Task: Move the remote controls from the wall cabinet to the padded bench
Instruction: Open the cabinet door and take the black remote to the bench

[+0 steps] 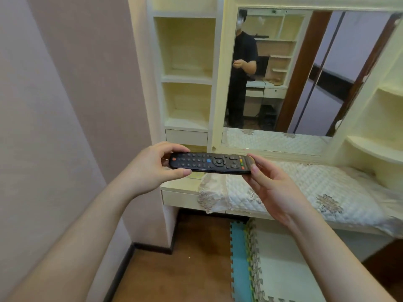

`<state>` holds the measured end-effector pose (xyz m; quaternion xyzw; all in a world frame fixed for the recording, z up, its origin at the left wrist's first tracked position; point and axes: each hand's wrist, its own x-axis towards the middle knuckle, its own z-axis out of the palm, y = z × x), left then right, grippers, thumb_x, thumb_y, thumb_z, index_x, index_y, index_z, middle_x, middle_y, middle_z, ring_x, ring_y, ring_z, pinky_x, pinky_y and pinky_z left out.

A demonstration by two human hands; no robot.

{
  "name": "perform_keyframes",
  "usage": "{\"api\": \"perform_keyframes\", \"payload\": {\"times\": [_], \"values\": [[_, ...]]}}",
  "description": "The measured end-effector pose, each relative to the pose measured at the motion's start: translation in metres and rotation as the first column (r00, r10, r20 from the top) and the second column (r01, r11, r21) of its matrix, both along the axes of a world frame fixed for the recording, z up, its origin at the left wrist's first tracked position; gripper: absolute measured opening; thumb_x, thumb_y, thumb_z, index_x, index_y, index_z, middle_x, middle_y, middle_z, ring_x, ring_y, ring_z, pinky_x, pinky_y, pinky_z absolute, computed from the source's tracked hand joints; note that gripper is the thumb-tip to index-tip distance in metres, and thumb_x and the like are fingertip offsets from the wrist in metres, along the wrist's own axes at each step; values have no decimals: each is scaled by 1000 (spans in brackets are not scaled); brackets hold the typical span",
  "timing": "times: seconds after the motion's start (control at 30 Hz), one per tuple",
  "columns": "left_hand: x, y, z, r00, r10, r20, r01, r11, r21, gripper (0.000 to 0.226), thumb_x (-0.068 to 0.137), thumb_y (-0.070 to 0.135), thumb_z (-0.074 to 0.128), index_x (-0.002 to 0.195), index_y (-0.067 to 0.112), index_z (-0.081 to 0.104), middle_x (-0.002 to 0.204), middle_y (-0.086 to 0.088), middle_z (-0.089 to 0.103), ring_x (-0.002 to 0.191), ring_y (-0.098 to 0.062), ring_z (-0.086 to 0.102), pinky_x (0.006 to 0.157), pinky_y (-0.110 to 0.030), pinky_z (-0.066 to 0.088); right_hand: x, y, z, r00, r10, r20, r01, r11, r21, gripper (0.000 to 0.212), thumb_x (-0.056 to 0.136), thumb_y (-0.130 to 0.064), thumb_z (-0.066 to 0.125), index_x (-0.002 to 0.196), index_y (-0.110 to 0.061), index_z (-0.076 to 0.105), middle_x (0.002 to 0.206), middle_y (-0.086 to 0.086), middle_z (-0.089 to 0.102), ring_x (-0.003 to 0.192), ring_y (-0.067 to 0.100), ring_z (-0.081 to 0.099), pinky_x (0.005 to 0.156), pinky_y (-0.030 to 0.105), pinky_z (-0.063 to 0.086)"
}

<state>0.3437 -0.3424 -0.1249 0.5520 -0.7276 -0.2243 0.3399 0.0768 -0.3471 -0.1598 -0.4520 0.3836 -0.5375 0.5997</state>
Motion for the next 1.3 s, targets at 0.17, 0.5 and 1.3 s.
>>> {"api": "perform_keyframes", "payload": {"times": [0.17, 0.5, 1.3], "values": [[-19, -47, -19, 995, -99, 3, 99, 994, 54, 44, 74, 31, 79, 115, 33, 62, 109, 15, 61, 96, 1, 59, 78, -5, 42, -16, -20, -19, 990, -142, -1, 142, 989, 39, 35, 94, -6, 52, 128, -11, 56, 120, 5, 65, 111, 14, 63, 92, 20, 52], [-101, -146, -63, 982, -175, 72, 172, 984, 44, 48, 74, 25, 80, 116, 32, 58, 108, 12, 56, 98, -4, 56, 85, -16, 45, -86, -98, -53, 947, -299, -117, 307, 950, 57, 40, 95, -6, 51, 135, -16, 50, 124, -2, 60, 108, 10, 63, 99, 29, 46], [-163, -334, -140, 985, -171, -31, 173, 945, 277, 49, 75, 15, 80, 118, 28, 59, 115, 10, 59, 100, 0, 61, 79, -1, 43, -157, -299, -138, 953, -210, -217, 263, 931, 252, 37, 96, -5, 50, 132, -16, 52, 123, 6, 61, 105, 12, 64, 99, 32, 47]]}}
